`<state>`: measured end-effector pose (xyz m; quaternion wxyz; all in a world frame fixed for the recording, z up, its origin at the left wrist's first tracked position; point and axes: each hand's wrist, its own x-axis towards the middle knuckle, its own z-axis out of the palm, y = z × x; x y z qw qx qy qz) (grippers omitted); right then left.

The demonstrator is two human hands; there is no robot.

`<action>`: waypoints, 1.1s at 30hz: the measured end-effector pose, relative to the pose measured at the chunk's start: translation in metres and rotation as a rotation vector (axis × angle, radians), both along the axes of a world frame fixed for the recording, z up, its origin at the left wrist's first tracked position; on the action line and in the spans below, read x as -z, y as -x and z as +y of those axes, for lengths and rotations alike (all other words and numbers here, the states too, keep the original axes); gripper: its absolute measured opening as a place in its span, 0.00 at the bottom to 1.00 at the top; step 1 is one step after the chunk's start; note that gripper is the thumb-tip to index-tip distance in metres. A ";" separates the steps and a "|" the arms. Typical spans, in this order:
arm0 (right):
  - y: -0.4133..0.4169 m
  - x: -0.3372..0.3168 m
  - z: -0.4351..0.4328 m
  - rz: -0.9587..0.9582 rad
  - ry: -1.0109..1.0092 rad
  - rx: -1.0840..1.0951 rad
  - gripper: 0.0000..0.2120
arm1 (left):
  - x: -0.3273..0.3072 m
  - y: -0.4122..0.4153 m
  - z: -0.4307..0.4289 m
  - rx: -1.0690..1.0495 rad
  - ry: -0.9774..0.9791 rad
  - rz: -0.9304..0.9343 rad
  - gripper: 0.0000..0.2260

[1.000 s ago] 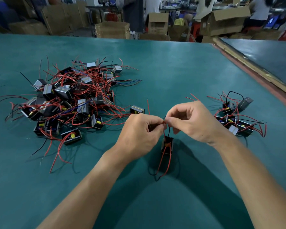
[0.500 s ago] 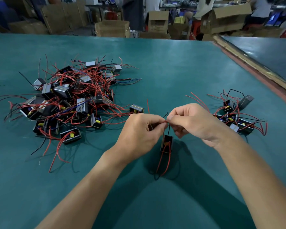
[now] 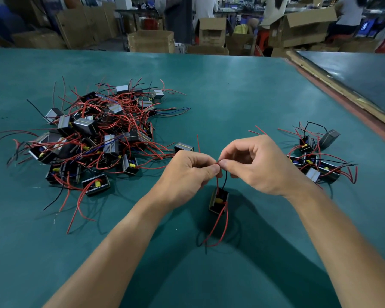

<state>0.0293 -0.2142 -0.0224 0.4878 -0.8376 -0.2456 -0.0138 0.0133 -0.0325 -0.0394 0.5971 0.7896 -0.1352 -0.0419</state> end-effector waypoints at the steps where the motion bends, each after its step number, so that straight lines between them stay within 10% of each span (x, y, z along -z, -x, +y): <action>1: -0.001 0.000 0.000 0.002 0.006 -0.003 0.07 | 0.000 0.000 0.000 0.002 -0.008 0.004 0.13; 10: -0.002 0.000 -0.003 0.062 0.114 0.022 0.11 | 0.011 0.003 0.000 -0.076 -0.256 -0.377 0.12; 17: -0.003 -0.001 0.008 0.540 -0.065 0.134 0.22 | 0.011 0.004 -0.005 -0.129 -0.458 -0.701 0.13; 25: -0.001 0.000 0.002 0.089 -0.112 0.052 0.06 | 0.010 0.001 -0.003 -0.064 -0.100 -0.160 0.10; 33: -0.001 0.005 0.006 -0.123 -0.044 0.119 0.06 | 0.003 0.001 -0.003 -0.049 0.038 -0.003 0.16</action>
